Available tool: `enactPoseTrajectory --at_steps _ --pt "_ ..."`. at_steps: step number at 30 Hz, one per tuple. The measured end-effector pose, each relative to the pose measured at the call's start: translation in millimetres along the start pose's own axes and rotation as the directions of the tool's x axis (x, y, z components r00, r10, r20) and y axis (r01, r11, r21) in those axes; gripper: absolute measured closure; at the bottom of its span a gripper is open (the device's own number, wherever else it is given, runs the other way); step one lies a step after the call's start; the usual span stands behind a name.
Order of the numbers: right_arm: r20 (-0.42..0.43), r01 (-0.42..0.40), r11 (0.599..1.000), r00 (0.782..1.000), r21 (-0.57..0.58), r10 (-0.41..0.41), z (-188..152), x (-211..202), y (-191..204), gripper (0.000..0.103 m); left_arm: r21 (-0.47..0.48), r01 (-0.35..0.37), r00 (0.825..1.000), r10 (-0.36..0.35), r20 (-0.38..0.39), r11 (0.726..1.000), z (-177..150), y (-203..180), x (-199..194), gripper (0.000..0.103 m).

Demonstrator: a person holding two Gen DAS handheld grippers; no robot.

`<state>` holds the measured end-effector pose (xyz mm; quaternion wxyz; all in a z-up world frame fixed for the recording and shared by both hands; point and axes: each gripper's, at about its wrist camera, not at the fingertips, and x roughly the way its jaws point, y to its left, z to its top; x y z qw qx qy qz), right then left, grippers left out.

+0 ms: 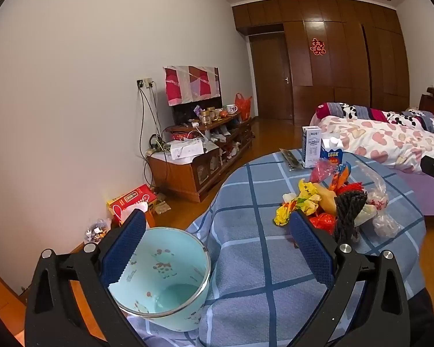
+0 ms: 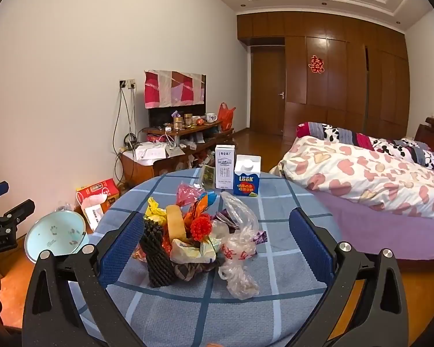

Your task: Organize soft objects

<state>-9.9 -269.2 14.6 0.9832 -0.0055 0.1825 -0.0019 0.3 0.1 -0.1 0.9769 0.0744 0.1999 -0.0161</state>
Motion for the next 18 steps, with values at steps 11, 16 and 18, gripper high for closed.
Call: enactPoseTrajectory --at_steps 11,16,18 --pt "-0.018 -0.006 1.000 1.000 0.012 0.006 -4.7 6.2 -2.3 0.005 -0.004 -0.017 1.000 0.017 0.007 1.000 1.3 5.3 1.9 0.006" --pt "-0.020 -0.006 1.000 1.000 0.013 0.006 -5.3 7.2 -1.5 0.005 -0.007 -0.022 1.000 0.022 0.011 1.000 0.3 4.7 1.4 0.006" --pt "-0.022 -0.006 1.000 1.000 0.014 0.007 -3.9 7.2 -2.9 0.005 -0.011 -0.023 1.000 0.023 0.012 1.000 0.7 6.5 1.9 0.006"
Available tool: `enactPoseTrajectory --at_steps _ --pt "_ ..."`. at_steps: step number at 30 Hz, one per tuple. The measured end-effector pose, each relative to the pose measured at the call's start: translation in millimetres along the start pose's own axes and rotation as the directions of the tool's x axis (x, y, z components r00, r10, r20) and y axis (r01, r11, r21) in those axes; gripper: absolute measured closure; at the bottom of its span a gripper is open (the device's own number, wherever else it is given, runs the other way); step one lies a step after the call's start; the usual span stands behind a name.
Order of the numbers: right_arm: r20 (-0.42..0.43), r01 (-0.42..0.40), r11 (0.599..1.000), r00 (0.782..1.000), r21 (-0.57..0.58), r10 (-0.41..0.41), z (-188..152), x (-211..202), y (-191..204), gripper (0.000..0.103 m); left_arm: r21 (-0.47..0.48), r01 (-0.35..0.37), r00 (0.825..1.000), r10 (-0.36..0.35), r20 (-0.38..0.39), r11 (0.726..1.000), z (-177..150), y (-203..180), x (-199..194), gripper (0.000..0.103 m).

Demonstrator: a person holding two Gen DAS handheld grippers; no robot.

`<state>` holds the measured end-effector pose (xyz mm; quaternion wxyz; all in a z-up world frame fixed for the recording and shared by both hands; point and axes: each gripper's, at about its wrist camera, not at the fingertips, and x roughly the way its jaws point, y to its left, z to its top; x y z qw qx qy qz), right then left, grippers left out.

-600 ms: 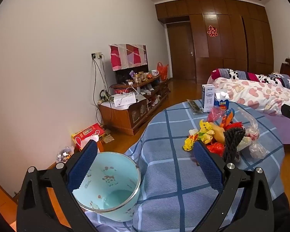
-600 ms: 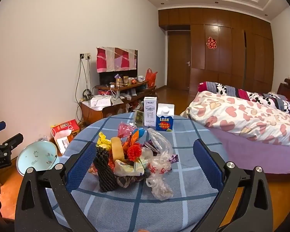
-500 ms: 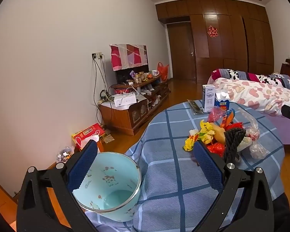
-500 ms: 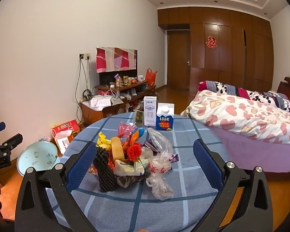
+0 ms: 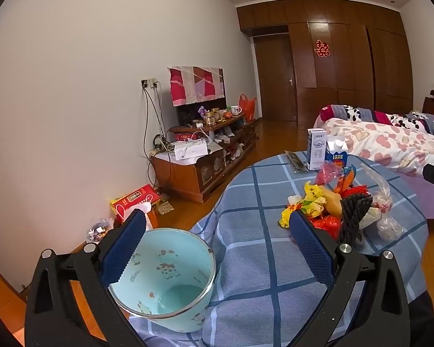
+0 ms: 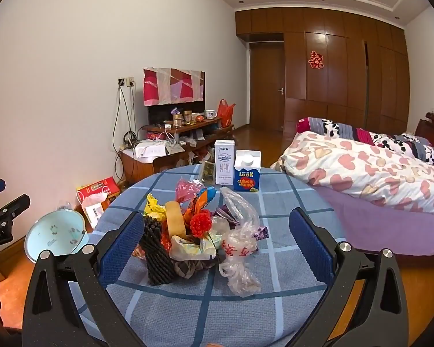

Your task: Organize soft objects

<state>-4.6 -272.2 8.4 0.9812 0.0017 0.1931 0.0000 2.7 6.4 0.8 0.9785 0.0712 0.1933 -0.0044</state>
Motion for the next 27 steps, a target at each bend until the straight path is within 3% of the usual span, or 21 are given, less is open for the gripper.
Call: enactPoseTrajectory --at_steps 27 --pt "-0.018 -0.005 1.000 1.000 0.004 0.005 -7.0 4.4 4.4 0.005 -0.009 -0.011 1.000 0.011 -0.004 1.000 -0.9 5.1 4.7 0.006"
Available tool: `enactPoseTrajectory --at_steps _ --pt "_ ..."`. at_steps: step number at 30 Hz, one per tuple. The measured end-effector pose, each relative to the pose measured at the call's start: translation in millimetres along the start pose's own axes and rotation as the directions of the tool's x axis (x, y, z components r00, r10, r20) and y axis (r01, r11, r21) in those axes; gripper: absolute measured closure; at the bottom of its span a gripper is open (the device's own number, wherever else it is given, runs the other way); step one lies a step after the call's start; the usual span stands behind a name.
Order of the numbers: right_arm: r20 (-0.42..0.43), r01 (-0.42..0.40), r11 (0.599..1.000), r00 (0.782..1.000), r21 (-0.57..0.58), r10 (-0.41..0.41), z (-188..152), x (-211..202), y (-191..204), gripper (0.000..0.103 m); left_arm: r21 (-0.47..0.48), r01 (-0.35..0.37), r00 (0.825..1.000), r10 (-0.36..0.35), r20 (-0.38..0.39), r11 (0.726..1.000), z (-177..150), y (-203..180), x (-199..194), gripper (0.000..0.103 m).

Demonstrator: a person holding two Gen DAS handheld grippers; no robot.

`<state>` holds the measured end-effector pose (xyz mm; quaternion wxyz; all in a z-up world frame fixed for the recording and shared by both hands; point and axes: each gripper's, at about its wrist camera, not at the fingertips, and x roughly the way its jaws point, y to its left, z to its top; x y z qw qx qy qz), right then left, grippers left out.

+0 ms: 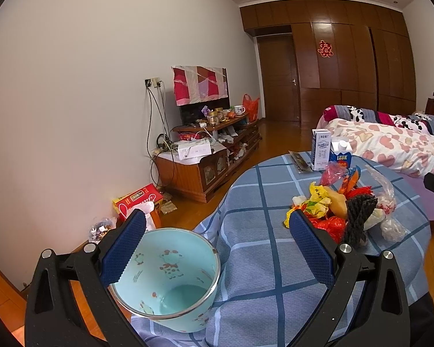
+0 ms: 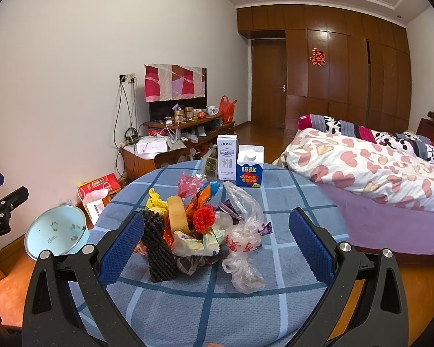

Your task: Organize soft objects

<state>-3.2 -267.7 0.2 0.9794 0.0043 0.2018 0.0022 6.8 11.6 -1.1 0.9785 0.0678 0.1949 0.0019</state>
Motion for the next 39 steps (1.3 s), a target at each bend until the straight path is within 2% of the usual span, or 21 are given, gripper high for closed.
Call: enactPoseTrajectory --at_steps 39 --pt "-0.014 0.010 1.000 1.000 0.007 -0.010 -4.5 5.1 -2.6 0.005 -0.001 -0.014 1.000 0.014 -0.014 1.000 -2.4 5.6 7.3 0.006"
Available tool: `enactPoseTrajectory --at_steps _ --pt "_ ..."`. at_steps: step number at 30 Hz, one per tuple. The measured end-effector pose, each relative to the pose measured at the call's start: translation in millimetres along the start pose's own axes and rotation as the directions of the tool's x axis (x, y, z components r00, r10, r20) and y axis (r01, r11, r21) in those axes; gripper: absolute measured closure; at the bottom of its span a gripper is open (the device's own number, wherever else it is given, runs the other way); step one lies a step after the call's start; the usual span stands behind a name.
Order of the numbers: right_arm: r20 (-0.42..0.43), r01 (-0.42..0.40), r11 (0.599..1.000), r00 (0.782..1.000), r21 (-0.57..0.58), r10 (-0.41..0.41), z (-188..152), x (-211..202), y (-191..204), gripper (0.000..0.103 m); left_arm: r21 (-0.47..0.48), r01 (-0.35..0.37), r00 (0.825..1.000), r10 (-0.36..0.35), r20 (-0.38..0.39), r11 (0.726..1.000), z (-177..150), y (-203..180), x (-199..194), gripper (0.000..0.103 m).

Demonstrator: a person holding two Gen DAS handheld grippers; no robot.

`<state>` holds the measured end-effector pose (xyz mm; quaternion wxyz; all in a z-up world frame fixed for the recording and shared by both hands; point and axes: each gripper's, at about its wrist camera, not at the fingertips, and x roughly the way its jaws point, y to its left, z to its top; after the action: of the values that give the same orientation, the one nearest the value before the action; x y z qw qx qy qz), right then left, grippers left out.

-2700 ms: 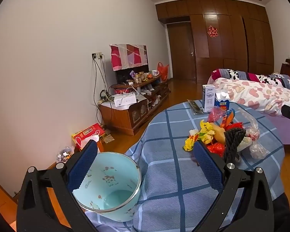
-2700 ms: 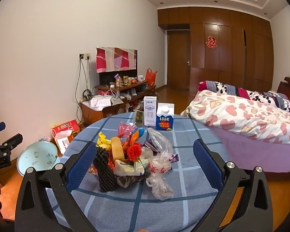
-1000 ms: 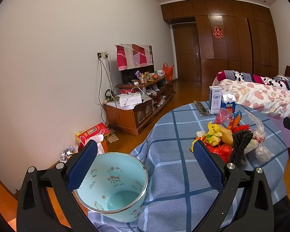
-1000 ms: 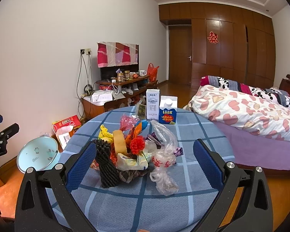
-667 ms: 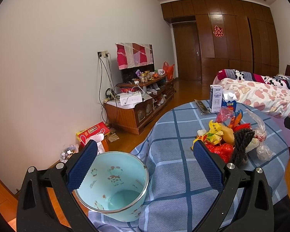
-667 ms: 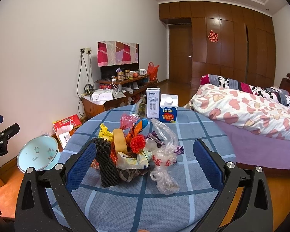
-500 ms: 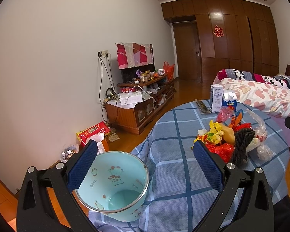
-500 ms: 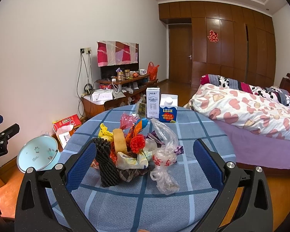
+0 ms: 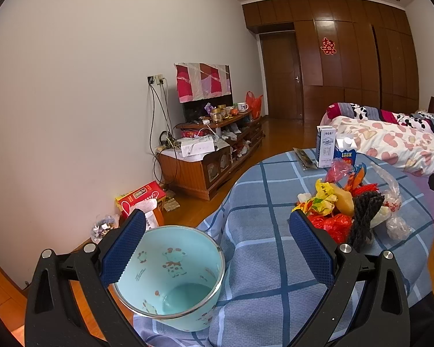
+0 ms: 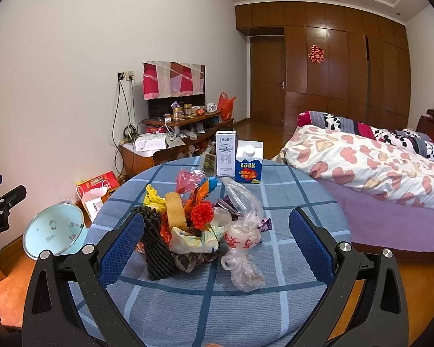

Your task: Organize soft objects

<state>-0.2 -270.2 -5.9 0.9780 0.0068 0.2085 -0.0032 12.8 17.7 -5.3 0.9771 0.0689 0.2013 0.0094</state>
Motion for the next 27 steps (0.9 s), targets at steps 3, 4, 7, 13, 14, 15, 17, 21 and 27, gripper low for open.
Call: enactPoseTrajectory --at_steps 3,4,7,13,14,15,17,21,27 --pt "-0.002 0.005 1.000 1.000 0.003 -0.005 1.1 0.2 -2.8 0.005 0.003 -0.001 1.000 0.001 -0.001 1.000 0.2 -1.1 0.3 0.006" --pt "-0.002 0.010 1.000 1.000 0.002 -0.010 1.3 0.9 -3.4 0.005 0.003 -0.001 1.000 0.001 -0.002 1.000 0.3 -1.4 0.9 0.006" --pt "-0.002 0.027 1.000 1.000 0.001 -0.027 -0.1 3.2 -6.3 0.005 0.006 -0.006 1.000 0.006 -0.008 1.000 -1.0 -2.2 3.2 0.006" --pt "-0.041 0.082 0.997 0.996 0.004 -0.081 -14.4 22.6 -24.4 0.005 0.012 -0.014 0.999 0.015 -0.031 1.000 -16.2 -11.6 21.2 0.006" --pt "-0.051 0.095 0.995 0.994 -0.001 -0.095 -19.9 27.4 -29.0 0.005 0.015 -0.013 0.999 0.013 -0.037 1.000 -19.8 -15.6 25.2 0.006" --pt "-0.063 0.107 0.994 0.992 -0.002 -0.107 -25.5 31.9 -33.1 0.005 0.020 -0.007 0.999 0.008 -0.042 1.000 -24.5 -21.2 30.4 0.006" --pt "-0.087 0.122 0.992 0.989 -0.004 -0.122 -38.8 41.9 -42.8 0.005 0.025 0.007 0.998 -0.005 -0.060 1.000 -31.2 -30.7 38.3 0.006" --pt "-0.114 0.131 0.991 0.985 0.017 -0.128 -60.3 56.9 -59.4 0.005 0.045 0.052 0.995 -0.048 -0.083 0.998 -45.4 -59.1 52.9 0.006" --pt "-0.103 0.118 0.993 0.988 0.031 -0.114 -69.6 65.8 -67.3 0.006 0.062 0.128 0.987 -0.121 -0.104 0.990 -54.3 -99.4 70.3 0.006"
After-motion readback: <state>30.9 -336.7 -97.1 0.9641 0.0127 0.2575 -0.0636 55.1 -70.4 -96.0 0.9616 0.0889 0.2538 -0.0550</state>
